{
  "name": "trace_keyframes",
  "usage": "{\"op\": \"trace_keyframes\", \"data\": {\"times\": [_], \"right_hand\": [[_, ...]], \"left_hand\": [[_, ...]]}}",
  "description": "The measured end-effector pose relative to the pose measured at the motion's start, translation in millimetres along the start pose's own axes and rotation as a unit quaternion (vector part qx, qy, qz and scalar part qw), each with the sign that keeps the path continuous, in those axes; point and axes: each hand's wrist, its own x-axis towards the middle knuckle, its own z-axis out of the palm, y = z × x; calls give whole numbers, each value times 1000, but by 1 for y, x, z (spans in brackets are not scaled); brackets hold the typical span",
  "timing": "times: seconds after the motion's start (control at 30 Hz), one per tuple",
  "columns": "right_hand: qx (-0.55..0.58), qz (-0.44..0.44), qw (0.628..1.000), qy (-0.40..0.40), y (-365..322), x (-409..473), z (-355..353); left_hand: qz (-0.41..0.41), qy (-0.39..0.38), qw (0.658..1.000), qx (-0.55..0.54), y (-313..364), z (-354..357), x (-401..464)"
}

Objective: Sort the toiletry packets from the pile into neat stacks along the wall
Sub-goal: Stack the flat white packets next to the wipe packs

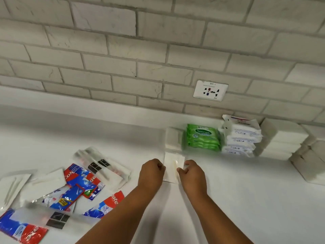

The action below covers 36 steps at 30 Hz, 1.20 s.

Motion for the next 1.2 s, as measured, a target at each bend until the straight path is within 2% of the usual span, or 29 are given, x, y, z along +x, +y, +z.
{"op": "trace_keyframes", "data": {"times": [0.37,0.57,0.7,0.77,0.93,1.03,1.2], "right_hand": [[-113,-83,990,10,3,30,7],[-143,-86,986,6,3,33,4],[-120,-132,983,43,-12,30,-2],[-85,-168,981,40,-28,27,-1],[-13,-214,976,-36,-79,2,17],[8,-237,967,-93,-114,-25,35],[21,-268,951,-155,-164,-59,67]], "left_hand": [[-3,45,999,16,4,16,23],[-12,46,998,29,6,20,28],[-28,68,997,17,7,9,25],[-30,84,996,24,6,-5,24],[-33,148,988,10,-7,-69,11],[-54,177,983,-1,-36,-120,-2],[-94,174,980,22,-96,-199,-25]]}}
